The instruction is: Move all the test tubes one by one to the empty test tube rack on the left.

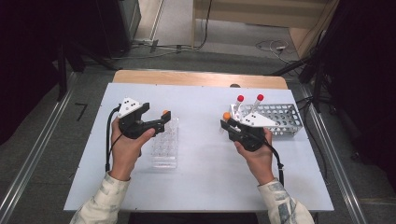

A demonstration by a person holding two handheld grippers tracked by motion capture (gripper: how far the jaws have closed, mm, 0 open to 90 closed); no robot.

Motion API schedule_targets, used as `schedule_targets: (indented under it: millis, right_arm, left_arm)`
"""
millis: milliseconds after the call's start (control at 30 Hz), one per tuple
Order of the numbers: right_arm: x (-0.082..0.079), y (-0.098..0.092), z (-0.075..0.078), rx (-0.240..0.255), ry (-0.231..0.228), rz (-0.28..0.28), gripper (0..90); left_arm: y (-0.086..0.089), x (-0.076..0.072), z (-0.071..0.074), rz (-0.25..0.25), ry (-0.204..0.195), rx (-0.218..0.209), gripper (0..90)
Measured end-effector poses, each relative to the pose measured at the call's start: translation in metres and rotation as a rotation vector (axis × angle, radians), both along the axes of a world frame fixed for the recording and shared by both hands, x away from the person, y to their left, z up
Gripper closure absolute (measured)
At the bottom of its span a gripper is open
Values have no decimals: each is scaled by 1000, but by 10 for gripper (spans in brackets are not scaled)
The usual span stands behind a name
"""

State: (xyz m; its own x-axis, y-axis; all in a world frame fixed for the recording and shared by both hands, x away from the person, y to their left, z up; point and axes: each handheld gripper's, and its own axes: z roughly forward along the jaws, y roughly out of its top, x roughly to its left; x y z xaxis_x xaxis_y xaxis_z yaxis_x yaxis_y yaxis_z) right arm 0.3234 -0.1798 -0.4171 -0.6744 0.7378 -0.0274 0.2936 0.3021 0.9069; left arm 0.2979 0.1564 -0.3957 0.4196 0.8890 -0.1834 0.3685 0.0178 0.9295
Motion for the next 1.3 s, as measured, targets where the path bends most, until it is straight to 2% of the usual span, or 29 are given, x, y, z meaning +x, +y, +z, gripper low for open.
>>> schedule_targets:
  millis: [533,900,1167,1300]
  right_arm:
    - [-8,33,-11,-21,33,83,721]
    - [-12,51,-16,-33,36,125,721]
    - [-16,60,-19,-43,38,146,721]
    - [-17,63,-18,-45,31,159,721]
  left_arm:
    - [-22,-8,4,-71,-18,20,182]
    - [-47,-12,-1,-160,-3,53,206]
    - [-67,-13,-7,-232,25,55,270]
    - [-76,-13,-10,-259,33,54,345]
